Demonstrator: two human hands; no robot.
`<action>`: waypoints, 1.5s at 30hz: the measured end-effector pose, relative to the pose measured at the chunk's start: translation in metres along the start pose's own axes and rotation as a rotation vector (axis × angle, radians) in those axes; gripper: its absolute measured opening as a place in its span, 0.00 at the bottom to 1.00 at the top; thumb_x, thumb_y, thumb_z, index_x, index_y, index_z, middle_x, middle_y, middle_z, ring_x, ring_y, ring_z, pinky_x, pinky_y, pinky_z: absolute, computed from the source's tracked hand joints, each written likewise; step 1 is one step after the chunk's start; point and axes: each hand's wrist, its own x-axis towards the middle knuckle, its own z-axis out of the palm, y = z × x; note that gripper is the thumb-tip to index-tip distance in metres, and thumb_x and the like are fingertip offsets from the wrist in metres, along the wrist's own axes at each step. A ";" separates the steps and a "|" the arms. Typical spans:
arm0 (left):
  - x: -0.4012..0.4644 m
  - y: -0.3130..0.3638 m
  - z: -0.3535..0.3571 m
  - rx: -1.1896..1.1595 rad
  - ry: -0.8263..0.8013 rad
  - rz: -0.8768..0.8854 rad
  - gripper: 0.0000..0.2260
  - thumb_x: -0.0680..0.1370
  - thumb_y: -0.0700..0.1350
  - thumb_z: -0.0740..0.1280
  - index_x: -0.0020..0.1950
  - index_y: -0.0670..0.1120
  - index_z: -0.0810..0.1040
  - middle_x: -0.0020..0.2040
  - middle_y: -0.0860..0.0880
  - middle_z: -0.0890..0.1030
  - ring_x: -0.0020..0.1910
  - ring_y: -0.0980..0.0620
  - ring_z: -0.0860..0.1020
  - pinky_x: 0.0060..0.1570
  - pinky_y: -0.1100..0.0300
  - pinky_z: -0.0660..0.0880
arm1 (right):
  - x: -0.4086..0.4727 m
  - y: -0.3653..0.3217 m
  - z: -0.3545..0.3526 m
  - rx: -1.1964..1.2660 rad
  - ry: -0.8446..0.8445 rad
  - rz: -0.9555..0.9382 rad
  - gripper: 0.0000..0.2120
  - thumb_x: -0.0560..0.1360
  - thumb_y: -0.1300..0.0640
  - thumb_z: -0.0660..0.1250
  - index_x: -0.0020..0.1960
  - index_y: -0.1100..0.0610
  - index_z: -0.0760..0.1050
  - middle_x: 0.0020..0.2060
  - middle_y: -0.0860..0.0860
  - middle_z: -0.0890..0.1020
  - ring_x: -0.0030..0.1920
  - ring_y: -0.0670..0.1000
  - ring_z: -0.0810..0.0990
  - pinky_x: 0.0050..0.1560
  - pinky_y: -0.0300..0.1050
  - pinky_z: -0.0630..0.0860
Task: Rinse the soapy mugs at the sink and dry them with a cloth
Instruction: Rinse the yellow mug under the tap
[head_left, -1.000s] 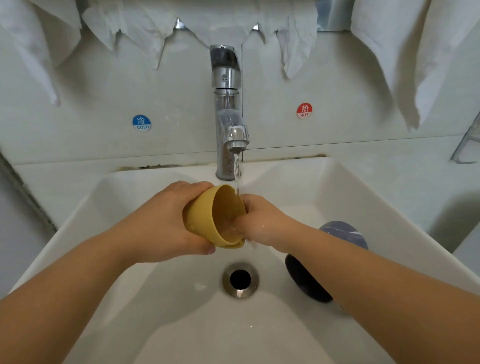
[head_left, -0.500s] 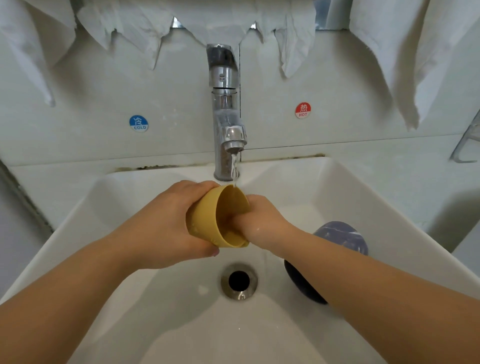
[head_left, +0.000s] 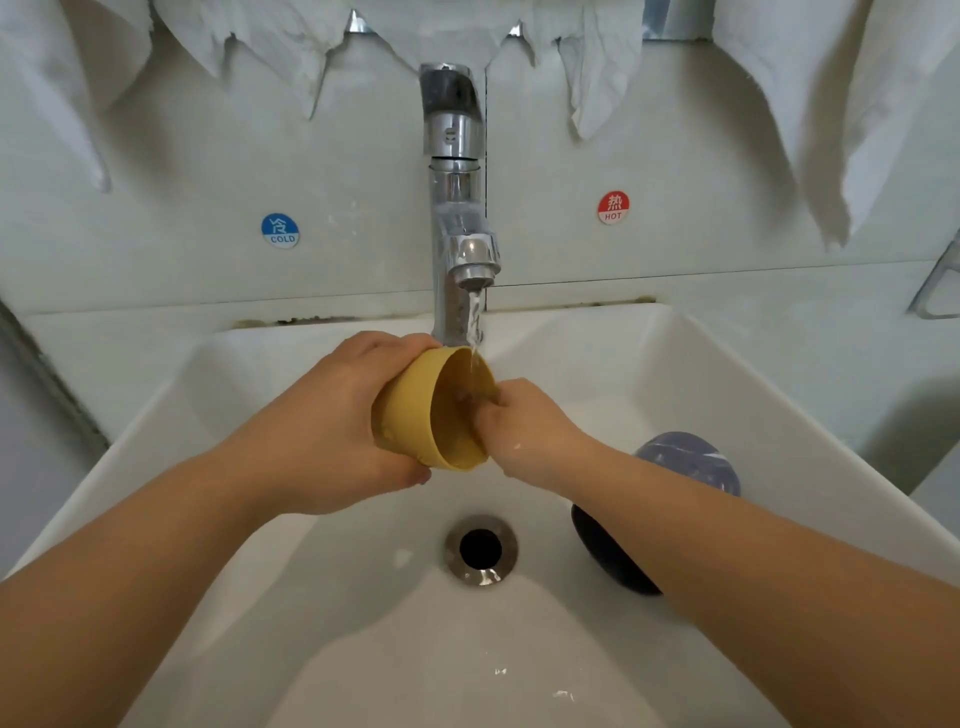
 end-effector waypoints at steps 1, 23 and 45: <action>0.000 0.000 0.000 0.003 0.001 -0.002 0.38 0.62 0.49 0.82 0.59 0.72 0.61 0.61 0.61 0.68 0.56 0.74 0.64 0.50 0.78 0.63 | -0.001 -0.002 -0.002 0.032 -0.075 0.020 0.09 0.79 0.61 0.58 0.40 0.59 0.72 0.33 0.54 0.73 0.32 0.51 0.70 0.33 0.42 0.69; 0.000 0.005 -0.002 -0.007 -0.008 -0.044 0.40 0.62 0.51 0.81 0.64 0.67 0.61 0.61 0.59 0.70 0.57 0.60 0.66 0.50 0.69 0.64 | -0.003 -0.003 -0.001 0.029 0.014 0.016 0.12 0.79 0.59 0.58 0.37 0.58 0.70 0.30 0.53 0.70 0.30 0.49 0.67 0.30 0.39 0.63; 0.001 0.004 0.000 0.026 0.102 -0.126 0.42 0.60 0.51 0.82 0.68 0.59 0.63 0.62 0.55 0.66 0.58 0.55 0.67 0.54 0.56 0.70 | -0.004 0.001 0.019 0.633 -0.305 0.272 0.37 0.68 0.52 0.74 0.72 0.56 0.61 0.64 0.59 0.72 0.51 0.54 0.78 0.39 0.46 0.79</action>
